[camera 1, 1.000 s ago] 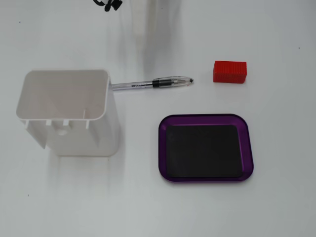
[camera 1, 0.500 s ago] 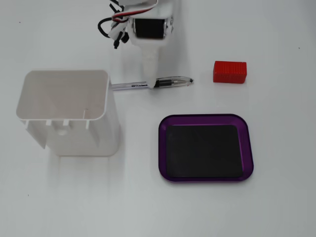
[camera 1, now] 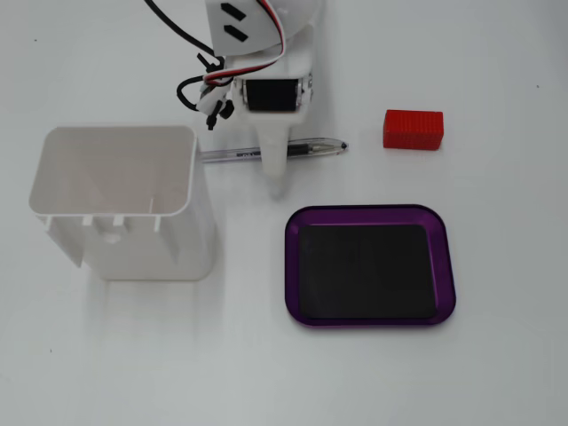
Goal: Pick up the pen and put it in the pen holder.
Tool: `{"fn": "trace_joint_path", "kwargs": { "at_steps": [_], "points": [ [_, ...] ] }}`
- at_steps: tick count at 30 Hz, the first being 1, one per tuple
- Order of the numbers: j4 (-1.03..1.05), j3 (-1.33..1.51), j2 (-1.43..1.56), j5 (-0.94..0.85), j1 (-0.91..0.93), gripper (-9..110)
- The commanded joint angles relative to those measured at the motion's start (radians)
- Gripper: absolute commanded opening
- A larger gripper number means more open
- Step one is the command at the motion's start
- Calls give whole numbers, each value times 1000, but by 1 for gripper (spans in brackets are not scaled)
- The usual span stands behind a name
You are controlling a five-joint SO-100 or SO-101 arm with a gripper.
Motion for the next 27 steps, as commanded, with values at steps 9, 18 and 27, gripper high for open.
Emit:
{"fn": "trace_joint_path", "kwargs": {
  "at_steps": [9,18,27],
  "points": [
    [5,-5,-6,-69,71,24],
    [32,-3,-5,-104,95,24],
    [34,9,-5,-167,83,0]
  ]
}}
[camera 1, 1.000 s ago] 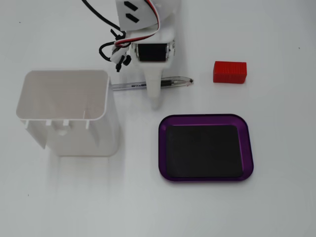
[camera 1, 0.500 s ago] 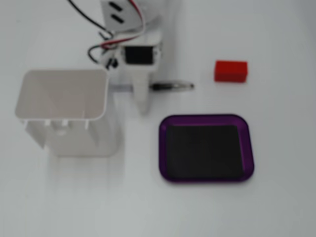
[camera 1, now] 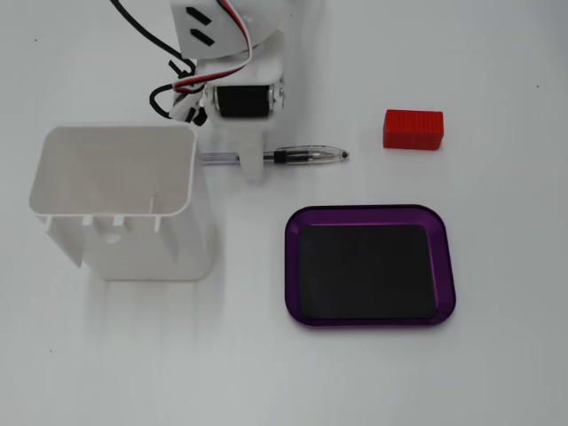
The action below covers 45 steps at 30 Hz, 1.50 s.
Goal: Pick up the pen and put it in the pen holder.
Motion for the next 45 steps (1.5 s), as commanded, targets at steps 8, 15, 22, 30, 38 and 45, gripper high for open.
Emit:
{"fn": "trace_joint_path", "kwargs": {
  "at_steps": [8,15,22,30,38,45],
  "points": [
    [92,0,9,-61,-9,-1],
    [198,-6,247,-3,-8,-1],
    [305,-12,779,121,-91,-1],
    [284,-121,1141,526,-89,0],
    [253,-439,963,733,-54,0],
    [302,-899,525,850,-49,0]
  ]
}}
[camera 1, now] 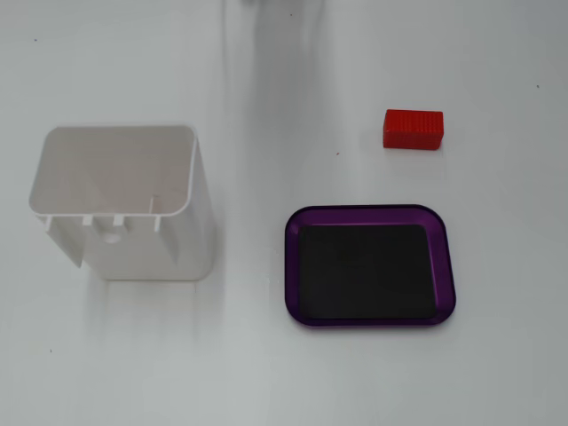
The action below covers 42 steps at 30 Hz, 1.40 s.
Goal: Pick up the pen and put it in the pen holder.
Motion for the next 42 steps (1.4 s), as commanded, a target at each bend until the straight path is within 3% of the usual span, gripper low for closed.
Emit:
{"fn": "trace_joint_path", "kwargs": {
  "at_steps": [1,10,20,42],
  "points": [
    [46,-225,-163,55,2,0],
    [155,-647,-600,124,18,0],
    [147,-710,-881,126,92,0],
    [164,-712,-914,112,100,0]
  ]
}}
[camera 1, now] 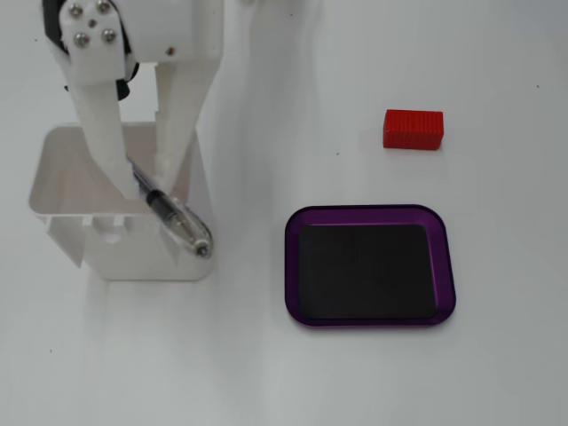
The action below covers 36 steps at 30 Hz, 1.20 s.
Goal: Pick up the pen and put it in the pen holder.
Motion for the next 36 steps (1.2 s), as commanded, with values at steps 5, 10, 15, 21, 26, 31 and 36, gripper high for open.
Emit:
{"fn": "trace_joint_path", "kwargs": {
  "at_steps": [5,10,15,21,26,31,36],
  "points": [
    [34,-40,18,2,3,6],
    [51,-57,20,-6,3,7],
    [149,-199,20,-9,-6,8],
    [245,-408,20,-11,-9,8],
    [295,-546,21,-101,-9,8],
    [339,-715,107,-261,-11,10],
    [344,-655,360,-462,-20,11]
  ]
}}
